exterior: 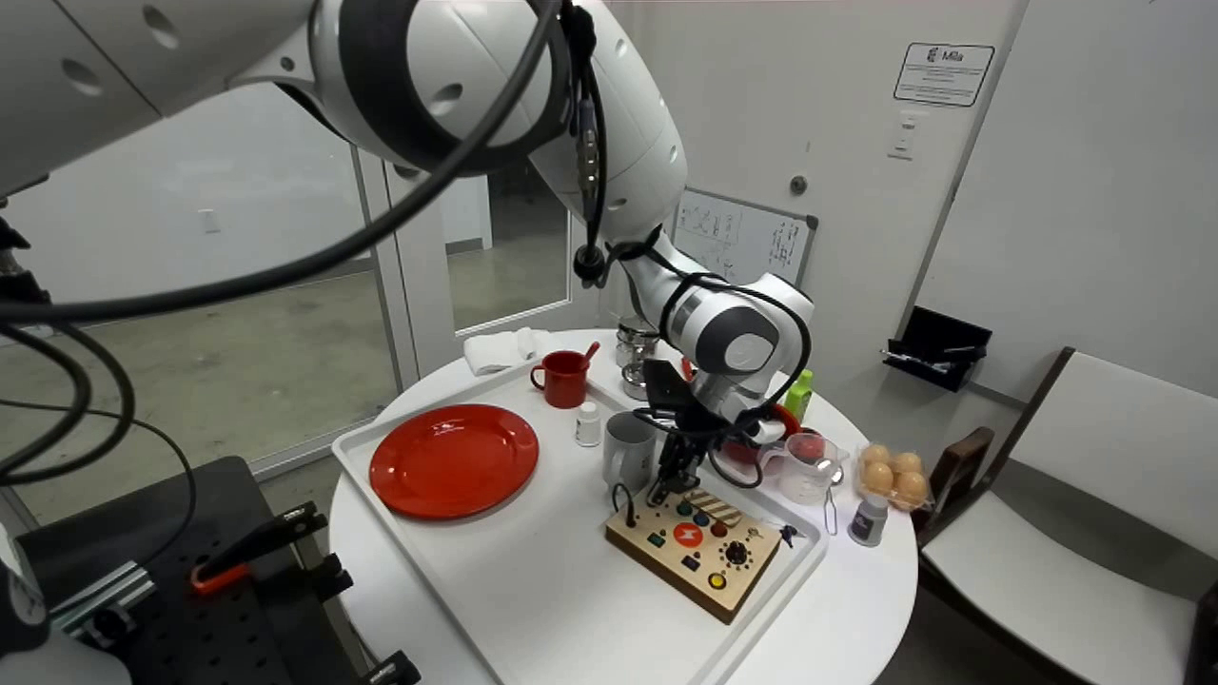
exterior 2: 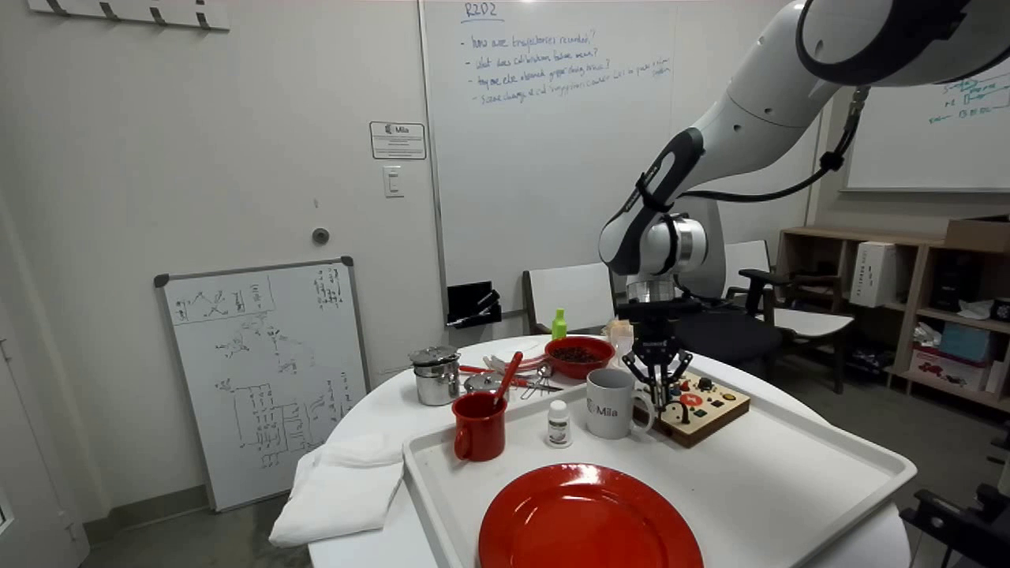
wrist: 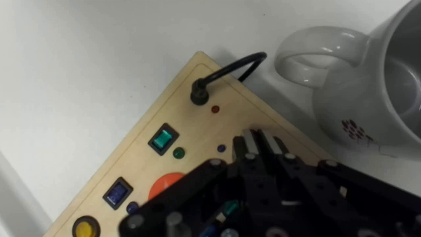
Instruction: Push a button on the board
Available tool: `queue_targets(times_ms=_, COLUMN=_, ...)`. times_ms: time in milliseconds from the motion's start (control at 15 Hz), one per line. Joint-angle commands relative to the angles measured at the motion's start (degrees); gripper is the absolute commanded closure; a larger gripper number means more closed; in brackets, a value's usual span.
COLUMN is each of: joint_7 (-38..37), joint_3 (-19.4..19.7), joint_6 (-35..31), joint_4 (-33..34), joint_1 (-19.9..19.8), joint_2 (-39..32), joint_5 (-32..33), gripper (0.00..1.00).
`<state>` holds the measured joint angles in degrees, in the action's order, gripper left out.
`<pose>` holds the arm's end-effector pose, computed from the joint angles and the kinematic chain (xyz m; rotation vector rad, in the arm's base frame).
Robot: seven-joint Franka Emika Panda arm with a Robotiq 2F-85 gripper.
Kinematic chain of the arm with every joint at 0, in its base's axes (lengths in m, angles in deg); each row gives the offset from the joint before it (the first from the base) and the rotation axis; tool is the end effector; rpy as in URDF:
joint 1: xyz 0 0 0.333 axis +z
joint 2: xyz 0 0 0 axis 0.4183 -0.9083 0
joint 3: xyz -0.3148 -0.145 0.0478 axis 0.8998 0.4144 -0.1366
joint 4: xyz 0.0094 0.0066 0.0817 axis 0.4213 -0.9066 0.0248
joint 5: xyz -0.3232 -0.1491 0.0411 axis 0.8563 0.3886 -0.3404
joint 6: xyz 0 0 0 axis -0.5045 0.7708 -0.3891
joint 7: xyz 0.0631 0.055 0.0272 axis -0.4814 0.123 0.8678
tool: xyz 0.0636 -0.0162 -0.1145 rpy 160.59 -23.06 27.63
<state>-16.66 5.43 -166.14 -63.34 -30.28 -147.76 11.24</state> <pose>0.6599 -0.0874 0.0283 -2.8200 1.1894 0.6451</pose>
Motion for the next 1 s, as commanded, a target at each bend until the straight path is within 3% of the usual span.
queue_targets(times_ms=0, joint_7=1.13, joint_3=1.2, joint_6=-4.07, joint_4=-4.99, joint_1=0.48, joint_2=3.83, joint_5=-1.19, gripper=0.9)
queue_targets(times_ms=333, joint_7=4.23, joint_3=3.25, joint_6=-16.67, joint_4=-17.77, joint_1=1.84, joint_2=16.81, joint_5=0.44, gripper=0.9)
queue_targets(times_ms=667, joint_7=11.72, joint_3=1.82, joint_6=-16.38, joint_4=-25.16, joint_1=0.37, joint_2=28.01, joint_5=0.15, gripper=0.9)
queue_targets(times_ms=733, joint_7=12.96, joint_3=1.3, joint_6=-15.68, joint_4=-25.65, joint_1=-0.12, joint_2=29.14, joint_5=-0.36, gripper=0.65)
queue_targets(times_ms=800, joint_7=13.63, joint_3=1.06, joint_6=-14.89, joint_4=-25.6, joint_1=-0.44, joint_2=29.77, joint_5=-0.64, gripper=0.64)
queue_targets(times_ms=933, joint_7=15.06, joint_3=0.52, joint_6=-12.87, joint_4=-25.21, joint_1=-1.07, joint_2=30.19, joint_5=-0.96, gripper=0.5)
